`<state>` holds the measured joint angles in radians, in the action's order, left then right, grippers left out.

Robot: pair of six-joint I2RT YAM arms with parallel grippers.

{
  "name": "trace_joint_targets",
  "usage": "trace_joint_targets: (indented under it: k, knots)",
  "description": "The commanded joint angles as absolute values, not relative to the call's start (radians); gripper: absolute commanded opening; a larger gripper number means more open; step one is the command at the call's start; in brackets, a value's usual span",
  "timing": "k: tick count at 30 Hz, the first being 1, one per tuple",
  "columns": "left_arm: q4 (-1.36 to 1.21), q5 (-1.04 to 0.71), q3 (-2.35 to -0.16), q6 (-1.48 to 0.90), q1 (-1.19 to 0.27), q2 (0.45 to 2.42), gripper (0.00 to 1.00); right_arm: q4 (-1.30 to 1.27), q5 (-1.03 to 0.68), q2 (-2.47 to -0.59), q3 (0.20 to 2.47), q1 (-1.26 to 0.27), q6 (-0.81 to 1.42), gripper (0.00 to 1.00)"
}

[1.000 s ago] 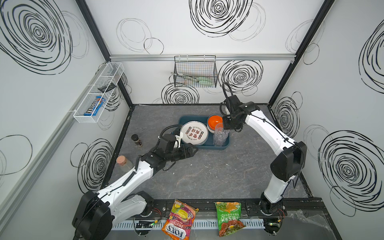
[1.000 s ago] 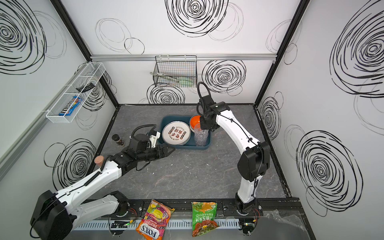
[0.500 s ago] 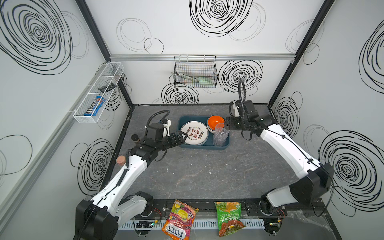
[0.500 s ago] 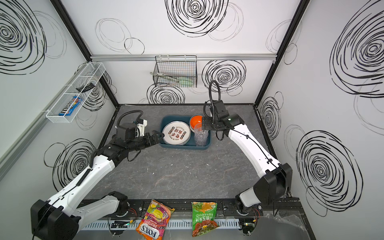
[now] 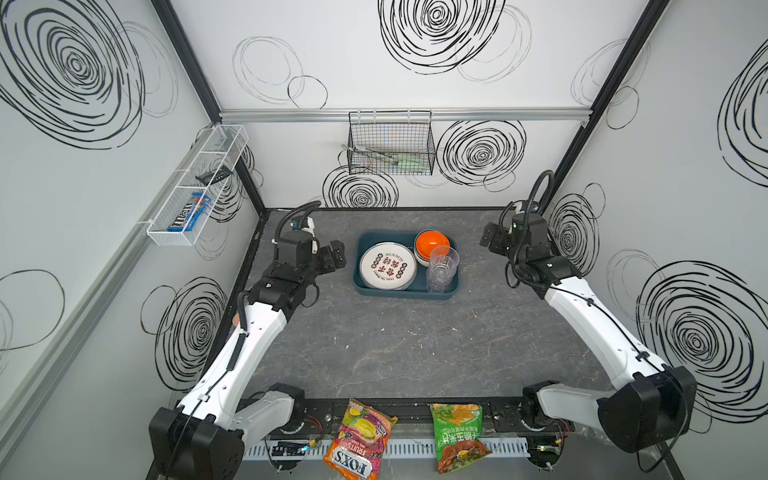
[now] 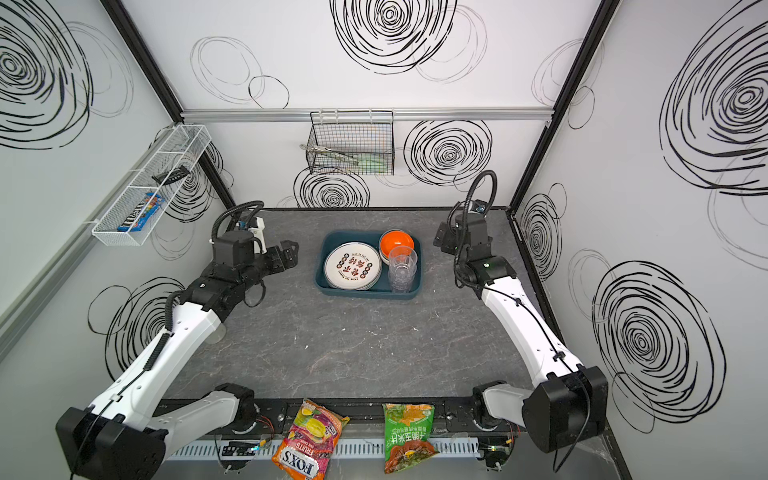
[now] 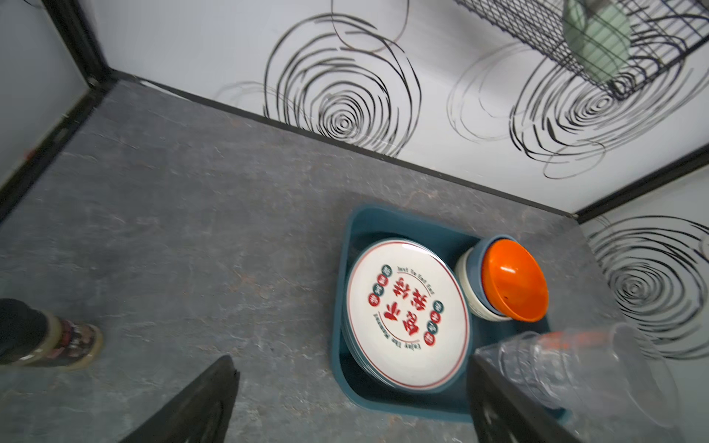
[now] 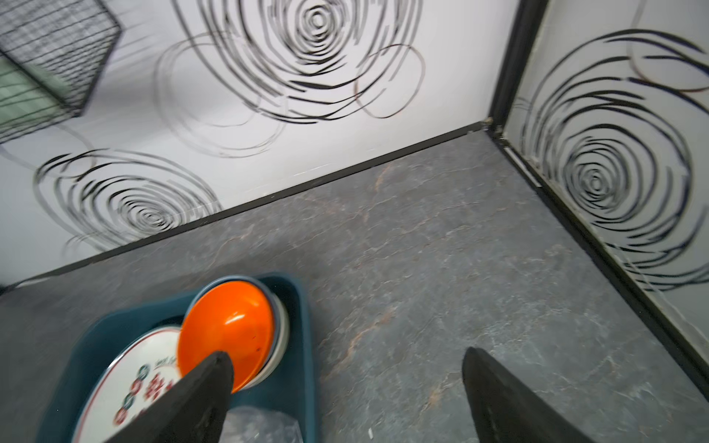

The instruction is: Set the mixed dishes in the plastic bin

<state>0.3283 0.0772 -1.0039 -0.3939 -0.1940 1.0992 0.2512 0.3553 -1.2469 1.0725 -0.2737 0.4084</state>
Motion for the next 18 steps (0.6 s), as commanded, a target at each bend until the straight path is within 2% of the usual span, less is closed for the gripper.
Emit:
trace_joint_targets:
  k: [1, 4, 8, 14, 18]
  knots:
    - [0.159, 0.249, -0.952, -0.244, -0.170, 1.092, 0.96, 0.056, 0.547, -1.237, 0.977, -0.235, 0.457, 0.97]
    - [-0.044, 0.320, -0.812, -0.181, -0.152, 1.071, 0.96, -0.096, 0.671, -1.240, 0.851, -0.221, 0.455, 0.97]
    - [-0.409, 0.342, -0.566, -0.132, -0.101, 1.020, 0.96, -0.345, 0.758, -1.246, 0.679, -0.211, 0.329, 0.97]
    - [-0.614, 0.317, -0.447, -0.109, -0.044, 1.129, 0.96, -0.398, 0.783, -1.337, 0.593, -0.170, 0.319, 0.97]
    - [-0.726, 0.334, -0.400, -0.107, -0.045, 1.217, 0.96, -0.551, 0.763, -1.381, 0.498, -0.155, 0.302, 0.97]
